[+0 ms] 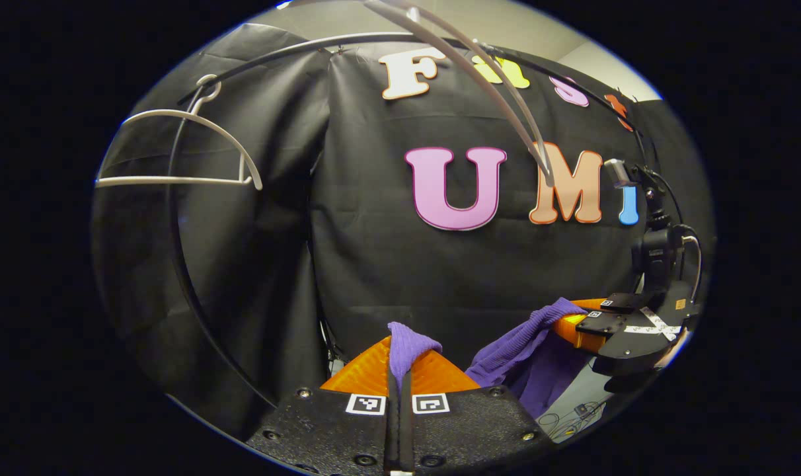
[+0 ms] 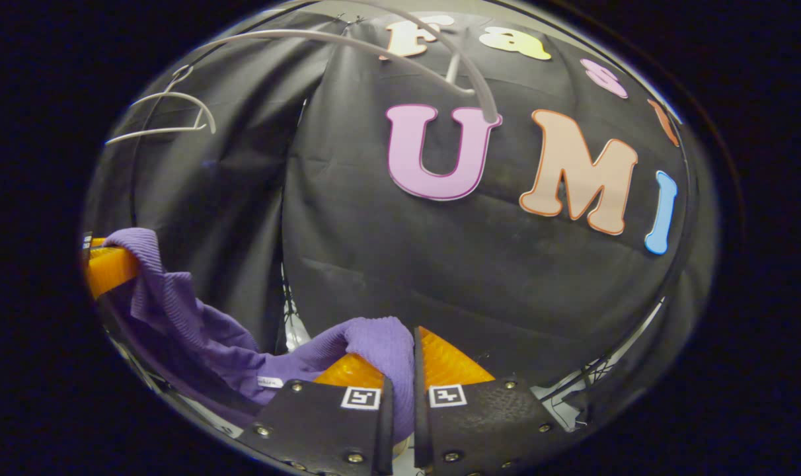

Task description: Grasp the clothes on the hanger with both hands and then place them into the laundry hamper below.

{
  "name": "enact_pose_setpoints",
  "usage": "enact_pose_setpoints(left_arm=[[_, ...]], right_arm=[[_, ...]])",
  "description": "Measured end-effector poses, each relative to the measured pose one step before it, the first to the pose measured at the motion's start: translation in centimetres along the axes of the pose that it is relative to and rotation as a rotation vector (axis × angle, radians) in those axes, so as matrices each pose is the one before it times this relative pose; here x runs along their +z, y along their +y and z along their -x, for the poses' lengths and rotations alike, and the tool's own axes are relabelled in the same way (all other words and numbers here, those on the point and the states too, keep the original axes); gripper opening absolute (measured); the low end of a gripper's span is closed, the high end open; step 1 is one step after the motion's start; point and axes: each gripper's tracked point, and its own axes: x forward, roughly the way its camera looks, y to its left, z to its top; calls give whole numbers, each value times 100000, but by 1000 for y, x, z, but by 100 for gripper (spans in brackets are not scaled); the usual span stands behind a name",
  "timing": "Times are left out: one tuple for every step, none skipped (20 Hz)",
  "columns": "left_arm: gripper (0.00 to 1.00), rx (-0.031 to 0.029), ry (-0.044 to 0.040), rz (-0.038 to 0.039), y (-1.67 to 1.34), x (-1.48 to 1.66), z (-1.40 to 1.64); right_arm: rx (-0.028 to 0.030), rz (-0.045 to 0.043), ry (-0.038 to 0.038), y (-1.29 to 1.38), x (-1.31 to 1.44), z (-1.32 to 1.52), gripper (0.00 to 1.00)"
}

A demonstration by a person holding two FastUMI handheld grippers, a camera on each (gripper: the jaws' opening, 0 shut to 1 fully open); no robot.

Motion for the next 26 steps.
enact_pose_setpoints(left_arm=[[1, -991, 1655, 150, -433, -703, -249], [1, -1067, 1931, 54, -378, -742, -104], [1, -1012, 1715, -259, -220, -792, -113], [1, -773, 1767, -390, -338, -719, -294], [1, -1017, 1864, -203, -278, -951, -287], [1, -901, 2093, 89, -403, -882, -176], [1, -1298, 2456, 451, -367, -961, -114], [1, -1000, 2653, 1108, -274, -891, -190], [1, -1019, 2932, 1426, -378, -1066, -34], [1, -940, 2521, 1378, -311, -773, -157], [1, 74, 2396, 859, 105, -783, -146], [1, 179, 1895, 862, -4, -527, -189], [2, -184, 1399, 890, -45, -513, 121], [5, -620, 1075, 891, -213, -382, 40], [5, -248, 1324, 470, 39, -558, 52], [7, 60, 1133, 254, 147, -341, -34], [7, -169, 872, 433, -66, -347, -16], [9, -217, 1032, 601, -57, -319, -14], [10, -227, 1018, 568, 5, -399, -58], [12, -304, 939, 433, 4, -370, -45], [13, -189, 1467, 217, 22, -573, 233], [18, -368, -501, -262, -67, 169, -14], [21, -269, -414, -476, -25, -18, 43], [21, -75, -241, -681, -11, 153, -67], [20, -111, -170, -514, -10, 76, 148], [21, -420, -56, -105, -143, 54, 68]], right_arm=[[1049, -27, 1897, 522, -698, 48, 13], [1175, -135, 1934, 354, -834, 50, 13], [875, 153, 2255, 424, -876, 87, 13], [923, 112, 2035, 403, -852, 124, 13], [860, -192, 1976, 408, -947, 13, 13], [974, -521, 2614, 336, -1110, 50, 13], [818, -841, 2317, 388, -954, 14, 13], [678, -719, 2665, 263, -1070, -215, 13], [534, -743, 2576, 123, -912, -65, 13], [292, -496, 2550, 383, -1237, 256, 13], [-42, 14, 1789, 71, -733, 119, 13], [-104, 90, 1342, 80, -706, 170, 13], [294, 392, 1870, 63, -685, 45, 13], [280, 348, 1814, 72, -654, -57, 13], [308, 25, 1602, 24, -502, 37, 13], [-49, -337, 2058, -60, -700, -103, 13], [-105, -780, 1821, -32, -625, -32, 13], [208, -810, 1341, 64, -487, -6, 13], [418, -552, 1655, 124, -405, 140, 10], [1101, -386, 1135, 291, -322, 92, 13], [51, -81, -694, -72, 303, -70, 13], [-298, 341, -816, -7, 256, 234, 13], [393, 294, -375, 62, 221, 90, 13], [61, 236, -273, 95, -5, 7, 13], [-209, 230, -451, -41, 246, 173, 13], [-149, 27, -542, 85, -14, 198, 13]])
